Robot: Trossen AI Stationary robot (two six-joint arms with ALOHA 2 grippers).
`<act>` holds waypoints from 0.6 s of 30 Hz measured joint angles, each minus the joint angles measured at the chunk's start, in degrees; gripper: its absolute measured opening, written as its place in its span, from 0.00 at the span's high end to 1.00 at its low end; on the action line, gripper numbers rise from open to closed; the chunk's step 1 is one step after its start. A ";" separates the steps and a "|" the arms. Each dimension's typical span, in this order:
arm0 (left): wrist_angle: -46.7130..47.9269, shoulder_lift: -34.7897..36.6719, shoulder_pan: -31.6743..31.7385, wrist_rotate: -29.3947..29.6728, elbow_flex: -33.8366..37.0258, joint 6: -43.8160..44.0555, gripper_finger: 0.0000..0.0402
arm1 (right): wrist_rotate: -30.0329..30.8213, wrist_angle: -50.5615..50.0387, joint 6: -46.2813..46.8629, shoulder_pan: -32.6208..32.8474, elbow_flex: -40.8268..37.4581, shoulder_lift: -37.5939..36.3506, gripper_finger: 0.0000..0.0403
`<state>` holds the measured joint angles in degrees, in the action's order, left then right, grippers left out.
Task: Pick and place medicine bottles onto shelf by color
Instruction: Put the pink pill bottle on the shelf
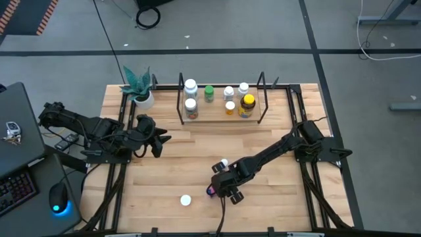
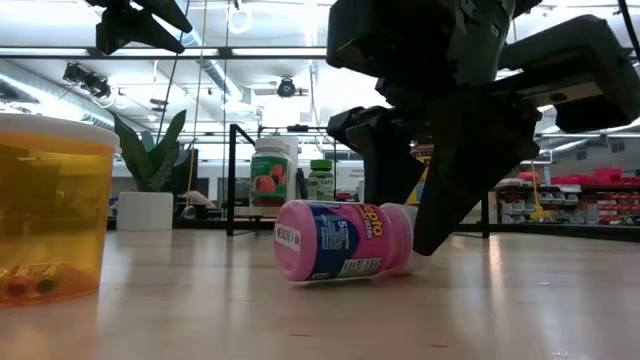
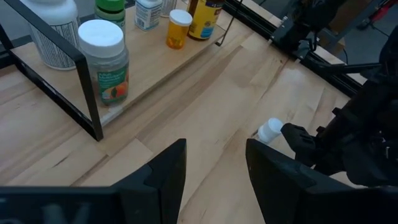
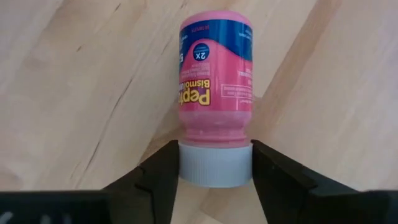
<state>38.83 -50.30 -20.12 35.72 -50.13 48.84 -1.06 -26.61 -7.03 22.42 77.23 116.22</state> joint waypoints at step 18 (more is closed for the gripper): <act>-8.78 -2.74 0.81 -0.01 -0.02 -0.02 0.57 | 8.10 -17.97 -0.66 -8.58 5.40 -11.22 0.53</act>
<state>30.05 -53.05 -19.31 35.70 -50.15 48.82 7.04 -44.58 -7.68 13.84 82.63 105.00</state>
